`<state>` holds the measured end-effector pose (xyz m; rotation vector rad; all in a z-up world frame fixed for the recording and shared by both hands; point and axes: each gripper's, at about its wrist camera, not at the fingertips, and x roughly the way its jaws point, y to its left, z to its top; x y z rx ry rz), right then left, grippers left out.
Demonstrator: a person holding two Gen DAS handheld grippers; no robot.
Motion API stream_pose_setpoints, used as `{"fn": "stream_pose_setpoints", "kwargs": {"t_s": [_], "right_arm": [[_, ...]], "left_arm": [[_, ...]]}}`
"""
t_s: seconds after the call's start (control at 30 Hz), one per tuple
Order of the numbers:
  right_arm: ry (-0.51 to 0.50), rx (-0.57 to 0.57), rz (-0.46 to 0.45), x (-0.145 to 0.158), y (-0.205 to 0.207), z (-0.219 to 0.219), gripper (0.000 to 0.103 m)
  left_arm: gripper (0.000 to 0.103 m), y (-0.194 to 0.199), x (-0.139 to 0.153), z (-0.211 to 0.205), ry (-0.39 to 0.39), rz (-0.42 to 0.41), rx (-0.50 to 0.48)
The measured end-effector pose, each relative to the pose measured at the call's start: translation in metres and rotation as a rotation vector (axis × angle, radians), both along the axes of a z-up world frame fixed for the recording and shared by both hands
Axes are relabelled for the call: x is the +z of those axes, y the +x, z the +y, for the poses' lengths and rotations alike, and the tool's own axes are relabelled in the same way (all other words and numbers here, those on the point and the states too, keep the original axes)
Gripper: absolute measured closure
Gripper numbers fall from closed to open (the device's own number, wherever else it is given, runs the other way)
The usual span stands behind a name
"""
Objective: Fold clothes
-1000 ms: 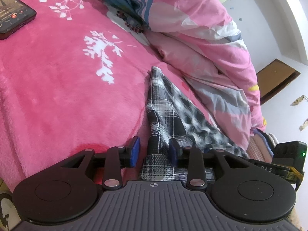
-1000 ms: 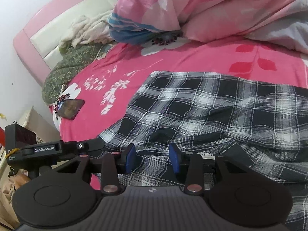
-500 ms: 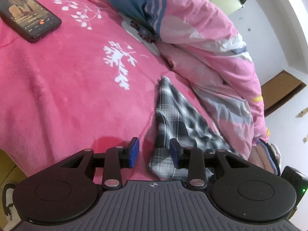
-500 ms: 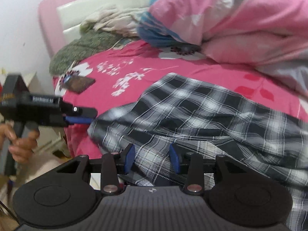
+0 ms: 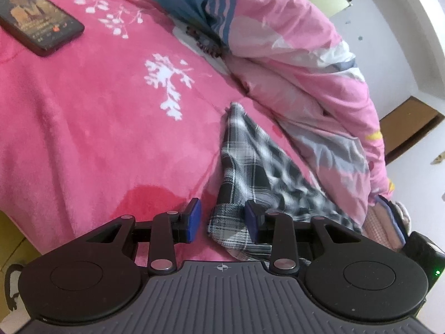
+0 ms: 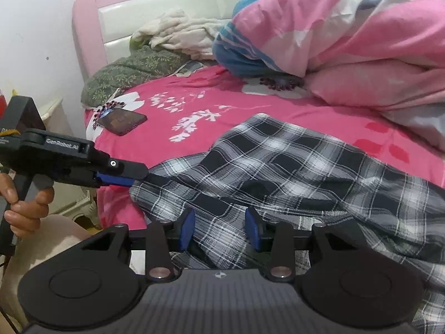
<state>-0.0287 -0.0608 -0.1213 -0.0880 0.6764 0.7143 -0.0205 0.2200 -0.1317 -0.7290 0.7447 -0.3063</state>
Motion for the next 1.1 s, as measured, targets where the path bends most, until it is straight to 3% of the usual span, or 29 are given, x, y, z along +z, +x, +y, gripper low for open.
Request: {"fn": "stream_pose_setpoints", "kwargs": {"t_s": [0.07, 0.2, 0.33, 0.4, 0.57, 0.7, 0.87, 1.1], "right_arm": [[0.012, -0.017, 0.006, -0.001, 0.001, -0.004, 0.061], [0.027, -0.043, 0.009, 0.0, 0.003, -0.012, 0.061], [0.028, -0.051, 0.013, 0.0, 0.004, -0.017, 0.061], [0.024, -0.059, 0.012, 0.0, 0.005, -0.018, 0.061], [0.007, -0.121, -0.003, 0.003, 0.013, -0.023, 0.061], [-0.028, -0.197, 0.099, -0.011, 0.023, -0.037, 0.061], [-0.032, -0.176, 0.127, -0.005, 0.01, -0.05, 0.061], [-0.014, -0.271, 0.011, 0.022, 0.007, -0.091, 0.061]], "left_arm": [[0.09, 0.002, -0.001, -0.004, -0.005, 0.019, -0.007], [0.093, 0.0, 0.006, 0.001, -0.112, 0.063, -0.033], [0.093, -0.005, 0.012, 0.0, -0.037, 0.071, -0.055], [0.092, -0.004, 0.002, -0.003, 0.013, 0.092, -0.062], [0.091, -0.006, -0.001, -0.003, 0.023, 0.066, -0.06], [0.09, -0.006, 0.0, -0.002, 0.027, 0.054, -0.053], [0.087, -0.006, 0.001, -0.003, 0.039, 0.043, -0.05], [0.071, -0.009, 0.015, -0.01, 0.14, 0.001, -0.028]]}}
